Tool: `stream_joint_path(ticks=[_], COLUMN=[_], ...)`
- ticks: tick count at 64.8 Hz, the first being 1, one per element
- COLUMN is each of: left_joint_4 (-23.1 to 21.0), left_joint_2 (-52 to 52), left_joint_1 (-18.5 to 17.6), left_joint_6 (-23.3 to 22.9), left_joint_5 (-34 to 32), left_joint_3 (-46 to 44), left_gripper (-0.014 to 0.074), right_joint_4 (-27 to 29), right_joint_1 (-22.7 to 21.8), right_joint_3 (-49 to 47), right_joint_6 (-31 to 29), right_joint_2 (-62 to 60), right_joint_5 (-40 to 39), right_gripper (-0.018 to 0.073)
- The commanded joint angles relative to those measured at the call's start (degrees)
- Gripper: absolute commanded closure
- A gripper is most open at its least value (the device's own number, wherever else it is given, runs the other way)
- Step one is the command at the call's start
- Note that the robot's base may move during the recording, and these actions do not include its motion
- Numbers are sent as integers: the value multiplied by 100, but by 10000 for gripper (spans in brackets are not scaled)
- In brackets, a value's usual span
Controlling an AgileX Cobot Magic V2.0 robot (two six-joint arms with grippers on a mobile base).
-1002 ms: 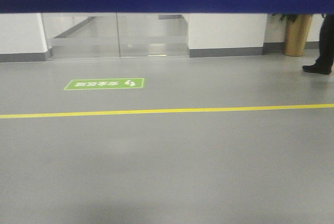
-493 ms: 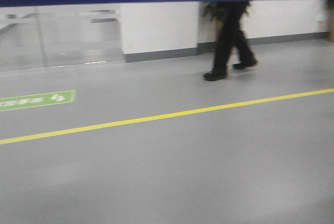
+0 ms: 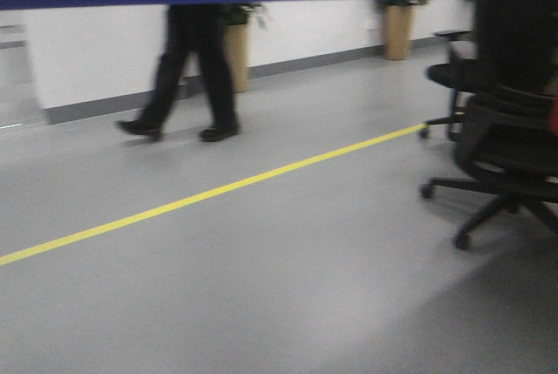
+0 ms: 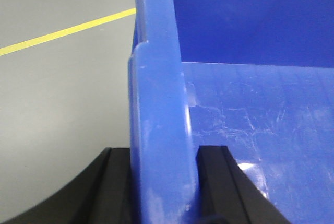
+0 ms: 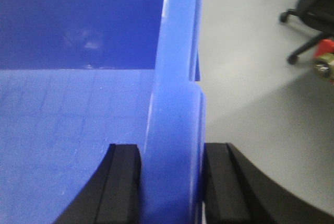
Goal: Move blue bin to conveyor side
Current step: 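Drive across the floor carrying the bin in both grippers, then approach the red conveyor and hold the bin above its grey belt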
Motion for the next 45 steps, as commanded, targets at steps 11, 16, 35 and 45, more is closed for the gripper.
stream_joint_path(ticks=[11,16,35,45], left_joint_4=[258,258,258,258], left_joint_2=[-57,-57,-57,-57], left_joint_1=[7,7,7,7], left_joint_6=[71,71,71,71], left_joint_5=[-552,-552,-552,-552], left_joint_3=[-94,-94,-94,-94], left_gripper=[614,614,614,614], right_joint_4=[-451,-451,-451,-451], right_joint_1=[-40,-40,-40,-40], right_joint_3=[-65,-65,-65,-65], right_joint_6=[-112,-112,-112,-112], right_joint_2=[-122,-122,-122,-122], right_joint_5=[-604,-604,-604,-604], right_gripper=[637,637,637,637])
